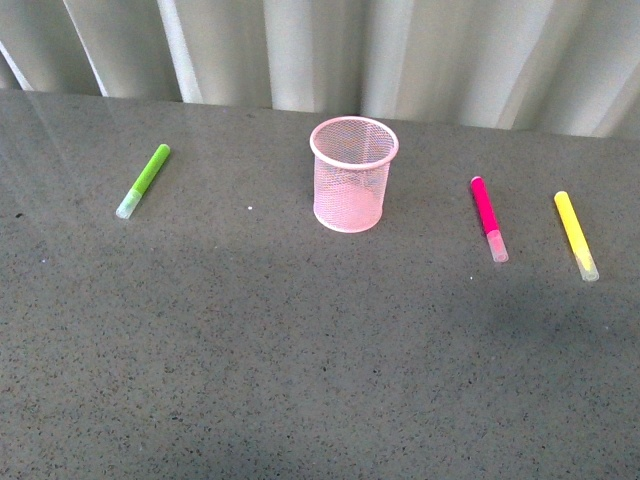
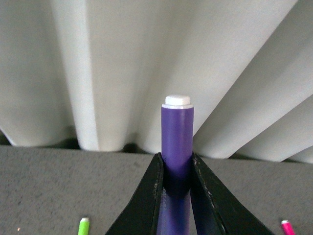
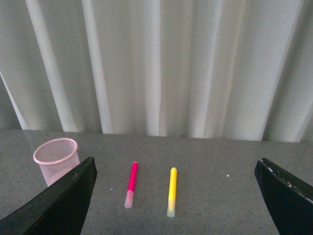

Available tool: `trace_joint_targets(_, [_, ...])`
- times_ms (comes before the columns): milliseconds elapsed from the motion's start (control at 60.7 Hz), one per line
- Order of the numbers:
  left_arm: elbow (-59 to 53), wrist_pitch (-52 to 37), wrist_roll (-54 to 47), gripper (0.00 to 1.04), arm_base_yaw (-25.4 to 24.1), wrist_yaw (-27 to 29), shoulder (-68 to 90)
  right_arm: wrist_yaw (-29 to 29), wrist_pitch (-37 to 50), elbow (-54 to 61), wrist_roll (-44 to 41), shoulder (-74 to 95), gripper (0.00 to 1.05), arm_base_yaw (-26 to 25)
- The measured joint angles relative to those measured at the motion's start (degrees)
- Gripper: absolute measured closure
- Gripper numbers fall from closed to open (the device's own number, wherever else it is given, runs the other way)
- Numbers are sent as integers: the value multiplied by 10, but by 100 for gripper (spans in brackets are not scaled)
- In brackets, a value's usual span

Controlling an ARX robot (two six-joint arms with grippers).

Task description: Insert purple and pink pens into pink cup

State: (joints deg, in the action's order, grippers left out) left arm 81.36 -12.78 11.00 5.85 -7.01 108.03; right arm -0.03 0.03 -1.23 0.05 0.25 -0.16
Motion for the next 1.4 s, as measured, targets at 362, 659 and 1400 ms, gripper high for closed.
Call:
trace_joint_targets(362, [-123,-264,93,92,77,28,26,0,0,0,0,0,7,0])
trace_joint_targets(659, [-140,-443,200,92,139,76,119,0,0,0,0,0,7,0])
trace_joint_targets(1400, [-95,-570,221,92,134,61,280,0,0,0,0,0,7,0])
